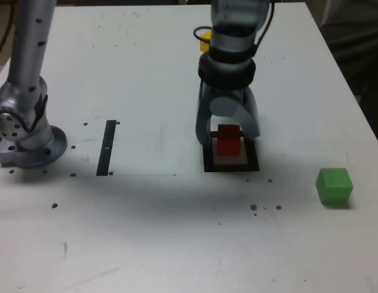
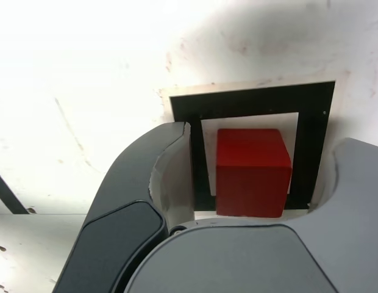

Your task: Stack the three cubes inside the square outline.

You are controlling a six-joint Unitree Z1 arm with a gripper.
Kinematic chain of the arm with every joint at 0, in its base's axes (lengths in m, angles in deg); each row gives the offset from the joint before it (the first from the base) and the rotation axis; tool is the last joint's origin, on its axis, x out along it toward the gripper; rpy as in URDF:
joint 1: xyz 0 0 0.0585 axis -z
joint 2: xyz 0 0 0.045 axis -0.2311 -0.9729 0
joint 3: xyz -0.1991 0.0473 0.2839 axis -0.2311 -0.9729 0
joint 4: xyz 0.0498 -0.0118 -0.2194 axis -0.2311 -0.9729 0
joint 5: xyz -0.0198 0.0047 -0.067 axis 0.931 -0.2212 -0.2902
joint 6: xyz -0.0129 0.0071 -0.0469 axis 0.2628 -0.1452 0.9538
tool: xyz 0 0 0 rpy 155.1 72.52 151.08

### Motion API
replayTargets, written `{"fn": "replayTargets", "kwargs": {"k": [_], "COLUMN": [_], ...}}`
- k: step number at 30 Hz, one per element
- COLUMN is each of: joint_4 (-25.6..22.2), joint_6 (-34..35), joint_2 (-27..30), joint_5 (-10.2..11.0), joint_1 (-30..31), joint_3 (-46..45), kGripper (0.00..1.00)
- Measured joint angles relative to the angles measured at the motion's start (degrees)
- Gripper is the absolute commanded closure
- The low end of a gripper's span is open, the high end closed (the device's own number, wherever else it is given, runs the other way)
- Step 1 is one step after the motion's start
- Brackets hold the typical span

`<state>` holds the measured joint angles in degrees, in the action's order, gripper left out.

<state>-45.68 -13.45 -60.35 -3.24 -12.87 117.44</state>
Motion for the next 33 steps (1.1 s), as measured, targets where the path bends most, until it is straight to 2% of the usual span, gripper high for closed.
{"fn": "replayTargets", "kwargs": {"k": [13,21,33], "joint_4": [-2.0,-4.0,-4.7], "joint_6": [-4.7,-6.5,-10.1], "joint_2": [4.1,6.0,6.2], "joint_5": [1.3,4.3,6.6], "joint_1": [-7.1,-14.4,-24.0], "joint_3": [-3.6,-3.6,1.4], "kGripper": [0.0,0.0,0.0]}}
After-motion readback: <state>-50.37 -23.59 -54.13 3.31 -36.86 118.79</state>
